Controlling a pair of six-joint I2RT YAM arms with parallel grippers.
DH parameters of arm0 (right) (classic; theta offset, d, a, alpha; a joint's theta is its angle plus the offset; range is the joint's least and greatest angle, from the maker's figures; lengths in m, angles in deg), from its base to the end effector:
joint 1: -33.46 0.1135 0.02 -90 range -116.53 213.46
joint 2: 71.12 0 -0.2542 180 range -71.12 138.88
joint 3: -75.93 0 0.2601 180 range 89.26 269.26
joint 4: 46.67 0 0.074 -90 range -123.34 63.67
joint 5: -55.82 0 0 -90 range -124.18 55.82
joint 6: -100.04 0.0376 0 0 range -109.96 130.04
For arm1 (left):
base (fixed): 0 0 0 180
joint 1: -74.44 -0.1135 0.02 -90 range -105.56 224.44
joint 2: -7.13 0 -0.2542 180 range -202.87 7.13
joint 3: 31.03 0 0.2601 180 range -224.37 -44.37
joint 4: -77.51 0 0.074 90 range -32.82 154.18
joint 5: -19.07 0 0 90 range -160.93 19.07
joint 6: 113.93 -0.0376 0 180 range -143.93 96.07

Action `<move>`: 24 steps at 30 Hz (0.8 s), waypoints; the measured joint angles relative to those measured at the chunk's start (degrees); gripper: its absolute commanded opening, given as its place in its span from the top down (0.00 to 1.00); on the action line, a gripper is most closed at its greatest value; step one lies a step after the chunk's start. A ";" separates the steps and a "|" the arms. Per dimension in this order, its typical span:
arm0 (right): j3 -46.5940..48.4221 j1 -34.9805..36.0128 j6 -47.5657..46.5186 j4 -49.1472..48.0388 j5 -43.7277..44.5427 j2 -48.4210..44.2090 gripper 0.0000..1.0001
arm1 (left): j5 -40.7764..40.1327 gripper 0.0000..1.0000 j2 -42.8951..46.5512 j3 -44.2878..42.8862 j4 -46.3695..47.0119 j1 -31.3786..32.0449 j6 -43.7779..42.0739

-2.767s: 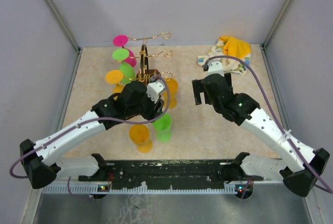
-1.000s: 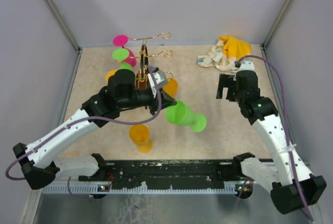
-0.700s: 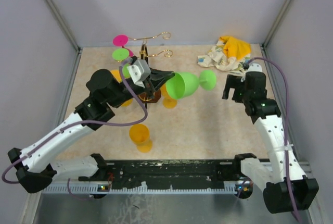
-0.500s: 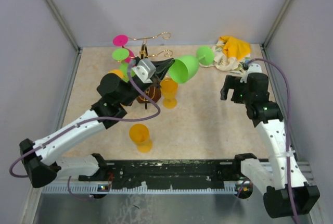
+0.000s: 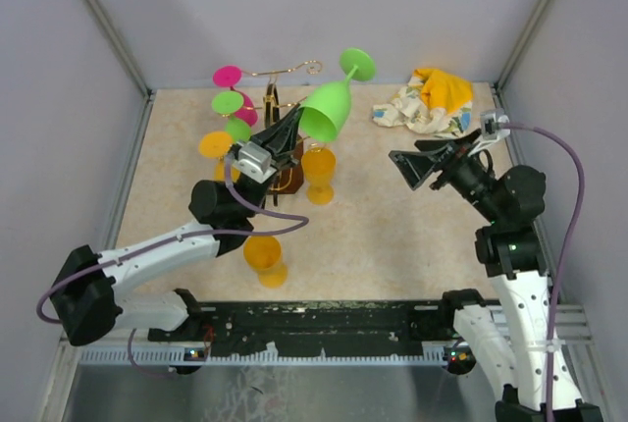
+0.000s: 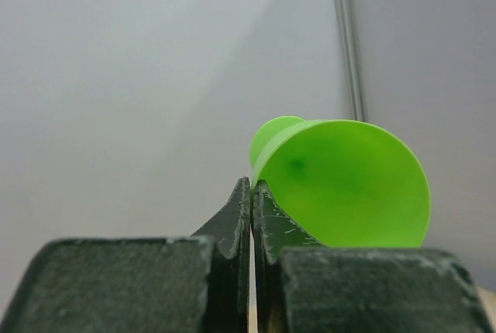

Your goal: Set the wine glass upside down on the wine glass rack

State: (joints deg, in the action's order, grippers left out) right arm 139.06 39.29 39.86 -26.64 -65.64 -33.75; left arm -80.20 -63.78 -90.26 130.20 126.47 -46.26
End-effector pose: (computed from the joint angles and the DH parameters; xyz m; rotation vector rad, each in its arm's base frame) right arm 0.1550 0.0355 0.3914 -0.1434 1.5461 0.8991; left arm 0.1742 -0.2134 0.3740 0.3976 0.7773 -0.4162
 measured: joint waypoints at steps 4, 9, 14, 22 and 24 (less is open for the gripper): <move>-4.28 0.00 9.57 -14.14 -3.91 -0.09 0.11 | -0.07 1.00 -1.18 0.74 6.62 0.00 0.63; -10.62 0.00 22.47 -32.85 -6.14 2.14 0.11 | -0.02 1.00 -2.99 3.78 14.67 0.00 3.19; -14.53 0.00 36.09 -54.12 -6.54 8.26 0.10 | 0.37 1.00 -4.61 5.09 19.28 0.07 7.21; -14.86 0.13 46.14 -69.22 -6.49 13.94 0.12 | 1.01 1.00 -6.80 5.11 20.81 3.37 8.44; -14.78 0.61 46.31 -69.85 -6.19 14.21 0.14 | 0.94 1.00 -7.91 5.11 20.83 4.24 8.11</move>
State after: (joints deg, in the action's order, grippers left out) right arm 124.29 39.90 86.18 -96.49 -71.83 -19.54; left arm -79.26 -71.69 -85.14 151.03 130.71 -38.15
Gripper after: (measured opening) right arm 0.884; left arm 0.007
